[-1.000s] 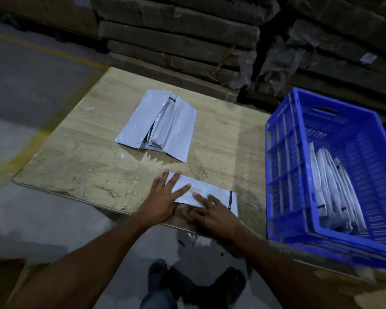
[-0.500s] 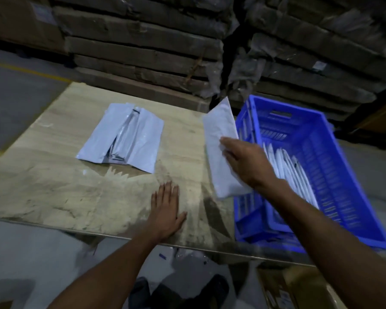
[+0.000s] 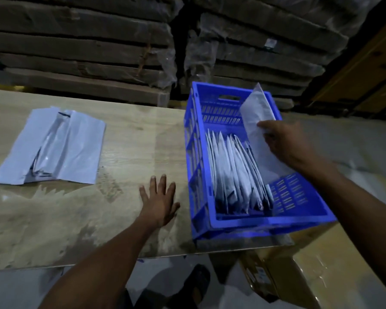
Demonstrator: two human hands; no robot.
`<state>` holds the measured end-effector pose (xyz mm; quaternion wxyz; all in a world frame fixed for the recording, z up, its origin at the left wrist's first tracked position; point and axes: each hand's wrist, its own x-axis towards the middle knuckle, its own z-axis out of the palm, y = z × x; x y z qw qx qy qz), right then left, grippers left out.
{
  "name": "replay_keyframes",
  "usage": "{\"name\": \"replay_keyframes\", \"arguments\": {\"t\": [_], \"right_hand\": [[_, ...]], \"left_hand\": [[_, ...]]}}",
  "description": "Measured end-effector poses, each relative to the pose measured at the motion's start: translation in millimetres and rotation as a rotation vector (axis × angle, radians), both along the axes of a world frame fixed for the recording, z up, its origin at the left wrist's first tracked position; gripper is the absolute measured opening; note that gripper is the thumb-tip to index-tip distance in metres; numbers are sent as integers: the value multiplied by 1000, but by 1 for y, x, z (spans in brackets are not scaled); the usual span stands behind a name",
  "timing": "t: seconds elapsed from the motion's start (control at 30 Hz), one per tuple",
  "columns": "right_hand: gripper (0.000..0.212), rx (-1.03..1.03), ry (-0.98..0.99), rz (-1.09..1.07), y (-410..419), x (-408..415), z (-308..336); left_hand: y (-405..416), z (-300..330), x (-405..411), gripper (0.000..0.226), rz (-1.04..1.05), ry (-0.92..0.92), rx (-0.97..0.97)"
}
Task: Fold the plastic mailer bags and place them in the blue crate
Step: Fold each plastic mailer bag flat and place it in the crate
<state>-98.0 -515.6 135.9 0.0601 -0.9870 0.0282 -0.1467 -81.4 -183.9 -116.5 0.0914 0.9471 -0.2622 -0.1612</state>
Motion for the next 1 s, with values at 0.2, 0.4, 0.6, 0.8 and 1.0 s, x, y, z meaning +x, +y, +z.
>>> {"name": "replay_keyframes", "arguments": {"t": [0.2,0.4,0.6,0.8,1.0], "right_hand": [[36,-296,313,-68,-57,-13,-49],[31,-413,503,-99,-63,-26,-77],[11,-284,601,-20,-46,-29,-101],[11,-273,352,-82,-23,-33,-98],[16,-159,-81,156,57,8,-61]], "left_hand": [[-17,2,3,73,12,21,116],[-19,10,4,75,15,56,169],[-21,10,7,76,32,104,173],[-14,4,5,76,30,54,123],[27,-2,-1,62,-4,-103,-93]]}}
